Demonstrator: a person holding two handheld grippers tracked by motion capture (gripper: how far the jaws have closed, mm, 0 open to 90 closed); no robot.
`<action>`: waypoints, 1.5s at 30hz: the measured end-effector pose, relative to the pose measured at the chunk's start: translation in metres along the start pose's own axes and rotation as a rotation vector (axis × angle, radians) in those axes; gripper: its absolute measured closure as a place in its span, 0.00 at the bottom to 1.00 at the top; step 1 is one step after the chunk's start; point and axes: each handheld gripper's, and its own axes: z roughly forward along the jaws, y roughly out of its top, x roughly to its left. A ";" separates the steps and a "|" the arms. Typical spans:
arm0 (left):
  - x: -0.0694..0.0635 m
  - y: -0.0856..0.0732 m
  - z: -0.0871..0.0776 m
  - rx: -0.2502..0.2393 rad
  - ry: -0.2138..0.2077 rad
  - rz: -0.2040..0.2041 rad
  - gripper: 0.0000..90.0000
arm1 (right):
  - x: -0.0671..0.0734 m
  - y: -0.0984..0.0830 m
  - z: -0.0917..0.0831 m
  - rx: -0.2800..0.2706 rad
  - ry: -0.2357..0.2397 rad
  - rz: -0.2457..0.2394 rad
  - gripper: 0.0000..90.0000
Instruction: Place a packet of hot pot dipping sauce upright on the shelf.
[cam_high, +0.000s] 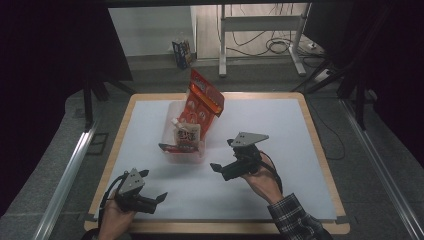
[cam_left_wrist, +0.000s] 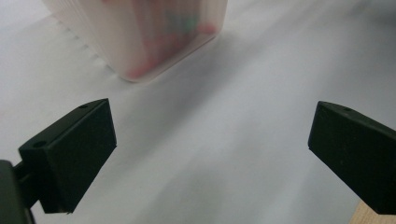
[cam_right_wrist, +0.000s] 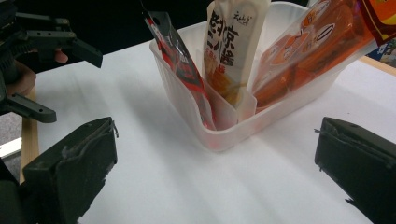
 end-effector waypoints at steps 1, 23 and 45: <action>0.000 0.000 0.000 0.001 0.000 0.001 0.01 | 0.000 -0.001 -0.001 -0.001 -0.001 0.001 0.00; 0.003 -0.004 -0.007 -0.008 0.018 -0.014 0.01 | 0.004 -0.021 -0.022 0.024 -0.043 -0.004 0.00; 0.004 -0.006 -0.008 0.002 0.033 -0.017 0.01 | 0.008 -0.042 -0.042 0.054 -0.080 0.041 0.00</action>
